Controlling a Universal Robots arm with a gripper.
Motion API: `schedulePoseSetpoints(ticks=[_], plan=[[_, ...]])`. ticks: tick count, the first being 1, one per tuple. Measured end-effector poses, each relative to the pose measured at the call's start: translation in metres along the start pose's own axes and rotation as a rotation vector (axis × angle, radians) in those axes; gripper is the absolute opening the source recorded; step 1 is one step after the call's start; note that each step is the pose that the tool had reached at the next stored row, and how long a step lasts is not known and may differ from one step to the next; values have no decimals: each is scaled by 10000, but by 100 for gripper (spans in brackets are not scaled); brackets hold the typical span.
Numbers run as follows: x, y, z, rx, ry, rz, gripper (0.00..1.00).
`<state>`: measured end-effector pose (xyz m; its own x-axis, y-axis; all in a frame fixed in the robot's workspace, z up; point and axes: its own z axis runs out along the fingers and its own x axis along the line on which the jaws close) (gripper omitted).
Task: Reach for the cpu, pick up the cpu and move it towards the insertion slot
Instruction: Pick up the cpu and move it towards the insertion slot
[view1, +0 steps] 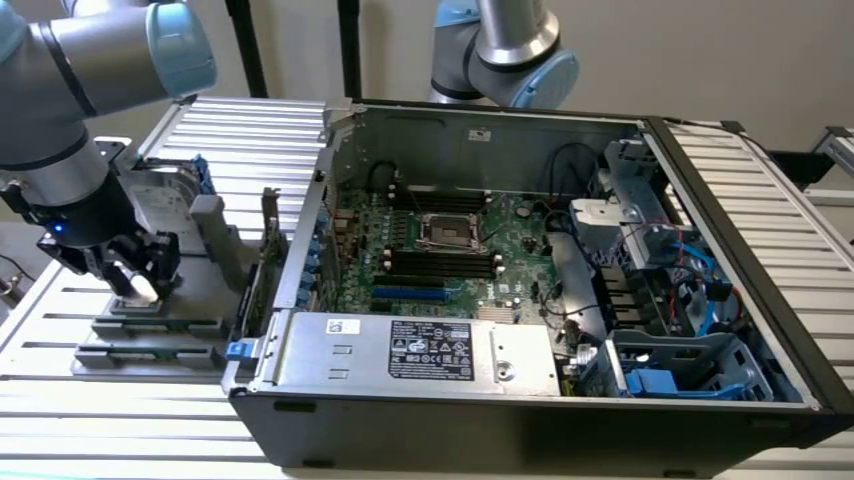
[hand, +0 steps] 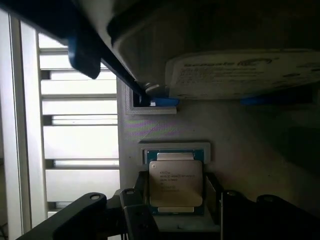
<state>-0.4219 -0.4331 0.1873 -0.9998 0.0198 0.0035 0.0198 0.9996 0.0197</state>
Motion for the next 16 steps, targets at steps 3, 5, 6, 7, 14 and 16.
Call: schedulePoseSetpoints(ticks=[3, 5, 6, 7, 14, 16], plan=[[1, 1, -86, 3, 6, 0, 54], [0, 3, -177, 2, 9, 0, 54], [-2, 4, -221, 2, 11, 0, 54], [-5, 5, -267, 3, 15, 1, 54], [-68, 12, -583, 3, 33, 1, 54], [-96, 15, -676, 4, 36, 1, 54]])
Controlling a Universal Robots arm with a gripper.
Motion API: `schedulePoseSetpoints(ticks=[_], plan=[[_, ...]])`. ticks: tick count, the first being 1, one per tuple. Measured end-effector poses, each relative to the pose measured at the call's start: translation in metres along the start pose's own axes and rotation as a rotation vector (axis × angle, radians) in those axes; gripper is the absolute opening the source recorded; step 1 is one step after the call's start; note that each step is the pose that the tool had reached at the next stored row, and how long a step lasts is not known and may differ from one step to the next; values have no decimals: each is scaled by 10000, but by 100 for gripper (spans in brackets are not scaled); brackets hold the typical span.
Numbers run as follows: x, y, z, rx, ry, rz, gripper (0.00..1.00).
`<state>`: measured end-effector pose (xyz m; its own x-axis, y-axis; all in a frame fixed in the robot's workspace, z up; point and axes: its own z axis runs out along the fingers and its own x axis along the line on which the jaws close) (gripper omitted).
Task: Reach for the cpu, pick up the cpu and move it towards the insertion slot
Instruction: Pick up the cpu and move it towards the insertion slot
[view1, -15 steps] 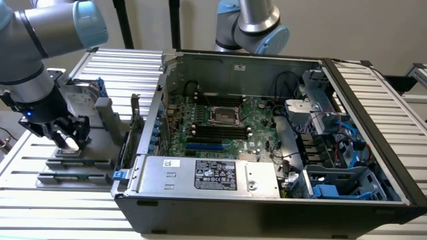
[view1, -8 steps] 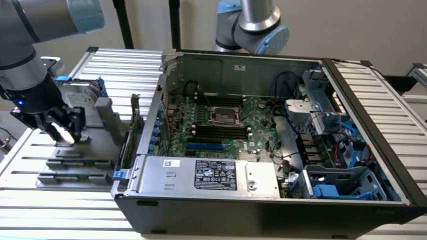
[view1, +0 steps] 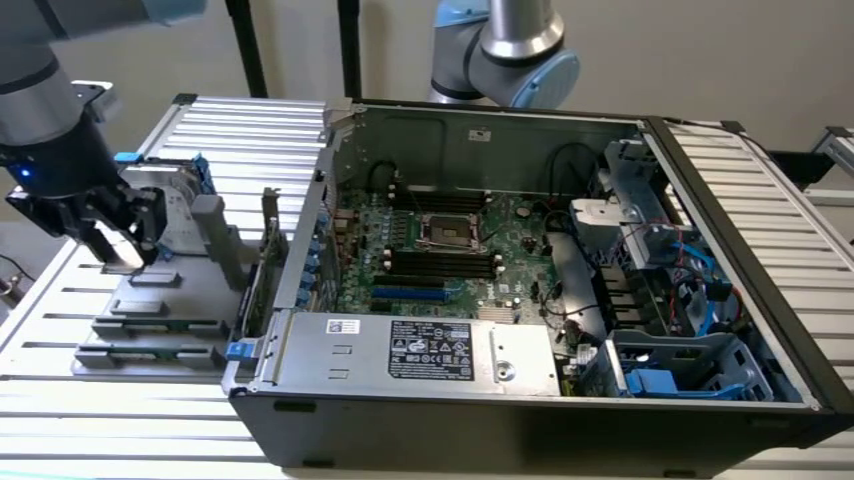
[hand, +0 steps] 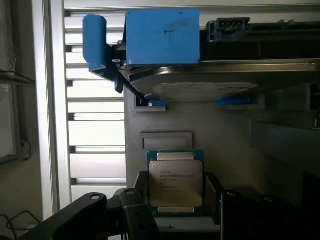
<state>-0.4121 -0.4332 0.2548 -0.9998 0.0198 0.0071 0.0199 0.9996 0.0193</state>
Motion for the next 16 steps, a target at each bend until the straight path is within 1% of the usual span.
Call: schedulePoseSetpoints(ticks=[5, 8, 10, 16], plan=[[-79, 6, -226, 0, 5, 0, 54], [-144, 10, -363, -1, 10, 0, 54], [-224, 13, -456, -2, 19, -1, 54], [-492, 24, -729, -23, 71, -2, 54]])
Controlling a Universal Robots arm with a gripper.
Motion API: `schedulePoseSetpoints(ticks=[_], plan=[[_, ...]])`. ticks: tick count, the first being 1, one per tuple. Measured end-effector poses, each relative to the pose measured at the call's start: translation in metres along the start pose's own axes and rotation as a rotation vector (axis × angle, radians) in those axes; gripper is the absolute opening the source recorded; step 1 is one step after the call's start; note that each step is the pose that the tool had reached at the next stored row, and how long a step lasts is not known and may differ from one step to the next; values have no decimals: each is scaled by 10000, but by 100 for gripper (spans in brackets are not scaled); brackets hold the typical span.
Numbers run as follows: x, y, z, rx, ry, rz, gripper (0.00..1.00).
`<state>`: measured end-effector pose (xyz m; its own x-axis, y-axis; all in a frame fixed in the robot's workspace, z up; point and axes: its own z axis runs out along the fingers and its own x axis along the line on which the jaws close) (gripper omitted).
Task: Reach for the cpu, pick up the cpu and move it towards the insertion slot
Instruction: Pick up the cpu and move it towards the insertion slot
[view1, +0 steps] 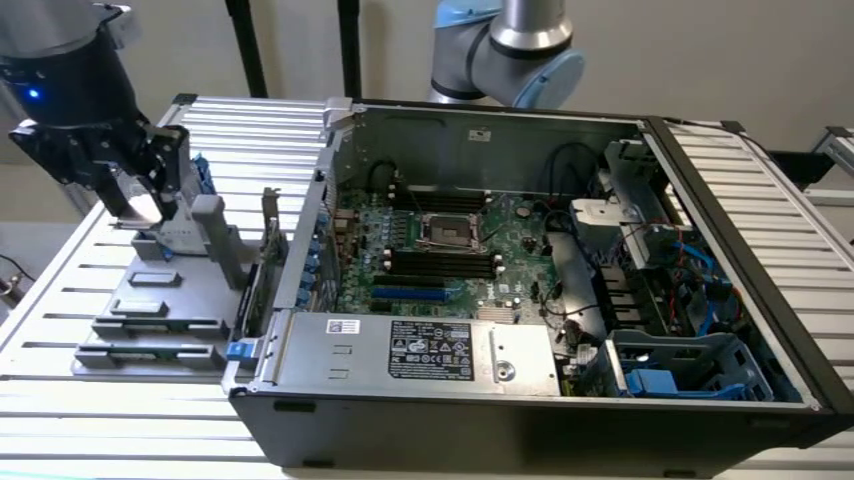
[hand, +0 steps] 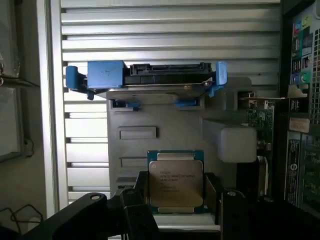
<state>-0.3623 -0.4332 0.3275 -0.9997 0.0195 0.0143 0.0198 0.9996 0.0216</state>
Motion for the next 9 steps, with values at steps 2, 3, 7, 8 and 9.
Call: schedulePoseSetpoints(ticks=[2, 3, 7, 8, 9], plan=[[-89, 4, -89, -4, 23, 0, 54], [-134, 6, -132, -5, 36, 0, 54], [-316, 12, -274, -8, 70, 0, 54], [-361, 14, -295, -11, 73, 1, 54], [-406, 15, -313, -13, 75, 1, 54]])
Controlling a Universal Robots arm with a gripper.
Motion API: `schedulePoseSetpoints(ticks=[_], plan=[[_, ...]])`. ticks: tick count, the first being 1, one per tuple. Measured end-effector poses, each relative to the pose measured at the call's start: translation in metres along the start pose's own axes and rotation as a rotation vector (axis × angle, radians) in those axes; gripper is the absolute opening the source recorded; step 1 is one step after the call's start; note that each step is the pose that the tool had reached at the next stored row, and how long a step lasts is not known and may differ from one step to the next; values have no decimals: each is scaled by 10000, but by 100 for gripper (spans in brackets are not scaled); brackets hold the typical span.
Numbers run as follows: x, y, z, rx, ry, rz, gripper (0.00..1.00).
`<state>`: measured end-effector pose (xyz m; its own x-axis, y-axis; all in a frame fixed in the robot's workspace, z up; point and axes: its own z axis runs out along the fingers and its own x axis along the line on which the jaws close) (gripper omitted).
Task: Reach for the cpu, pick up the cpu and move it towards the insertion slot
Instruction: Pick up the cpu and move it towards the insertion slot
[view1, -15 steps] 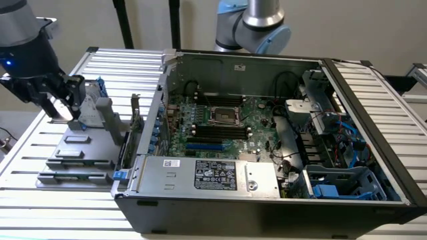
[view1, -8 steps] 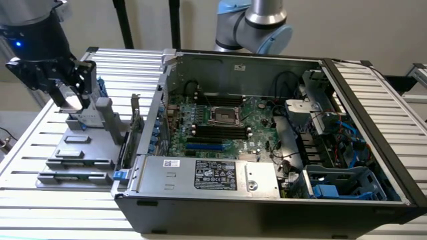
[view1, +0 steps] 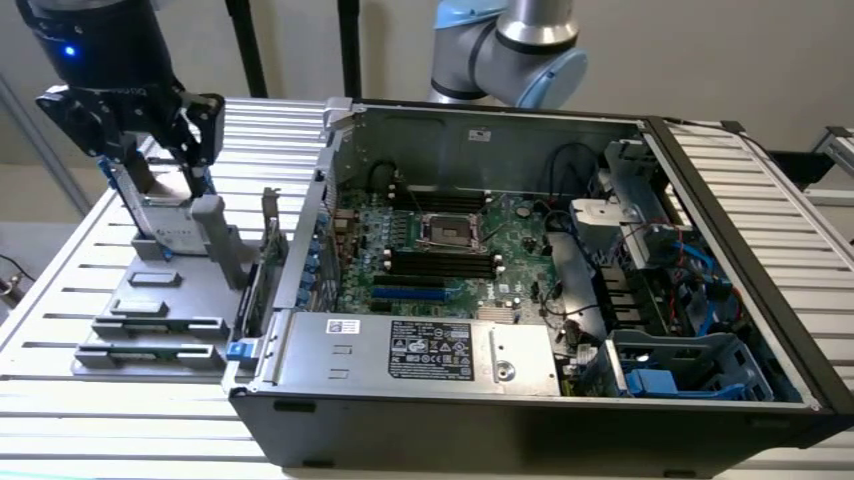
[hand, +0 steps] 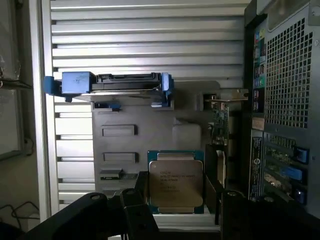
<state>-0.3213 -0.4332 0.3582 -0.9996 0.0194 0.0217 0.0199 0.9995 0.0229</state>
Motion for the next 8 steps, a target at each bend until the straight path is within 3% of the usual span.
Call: schedulePoseSetpoints(ticks=[8], plan=[[-362, 10, -118, -22, 13, -1, 54]])
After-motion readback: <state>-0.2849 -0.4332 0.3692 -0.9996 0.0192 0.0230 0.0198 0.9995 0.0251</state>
